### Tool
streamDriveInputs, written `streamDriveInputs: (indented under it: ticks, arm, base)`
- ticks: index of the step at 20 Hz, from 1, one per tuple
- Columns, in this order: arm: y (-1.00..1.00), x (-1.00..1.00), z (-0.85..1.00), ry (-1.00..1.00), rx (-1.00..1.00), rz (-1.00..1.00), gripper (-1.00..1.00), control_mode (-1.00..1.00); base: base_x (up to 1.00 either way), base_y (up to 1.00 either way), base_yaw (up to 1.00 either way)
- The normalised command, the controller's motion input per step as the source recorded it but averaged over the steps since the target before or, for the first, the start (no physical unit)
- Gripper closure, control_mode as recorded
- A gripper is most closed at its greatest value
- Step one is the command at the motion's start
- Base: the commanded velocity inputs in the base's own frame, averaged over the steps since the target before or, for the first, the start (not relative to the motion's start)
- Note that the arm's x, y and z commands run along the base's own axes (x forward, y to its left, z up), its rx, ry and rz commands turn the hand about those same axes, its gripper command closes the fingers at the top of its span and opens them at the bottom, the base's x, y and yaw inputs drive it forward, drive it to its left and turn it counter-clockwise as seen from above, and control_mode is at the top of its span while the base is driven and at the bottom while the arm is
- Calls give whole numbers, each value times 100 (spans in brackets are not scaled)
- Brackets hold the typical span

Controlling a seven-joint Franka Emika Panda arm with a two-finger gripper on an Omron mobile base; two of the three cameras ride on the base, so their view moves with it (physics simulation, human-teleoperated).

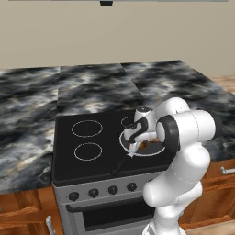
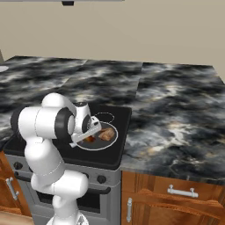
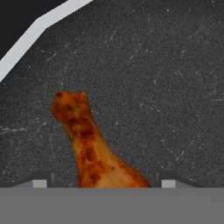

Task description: Take the chicken drumsticks from the pan and place one on each plate on the dining counter.

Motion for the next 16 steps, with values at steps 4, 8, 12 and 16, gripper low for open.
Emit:
streamDriveInputs:
  ticks: [4, 8, 12, 16]
  arm:
    - [-2, 2, -1, 0, 0, 0, 100, -100]
    - [-17, 0, -2, 0, 0, 0, 100, -100]
    - [-13, -9, 21, 0, 0, 0, 100, -100]
    - [-12, -37, 62, 0, 3, -2, 100, -100]
  base:
    - [0, 0, 0]
    - [0, 0, 0]
    - [0, 0, 0]
    - [0, 0, 0]
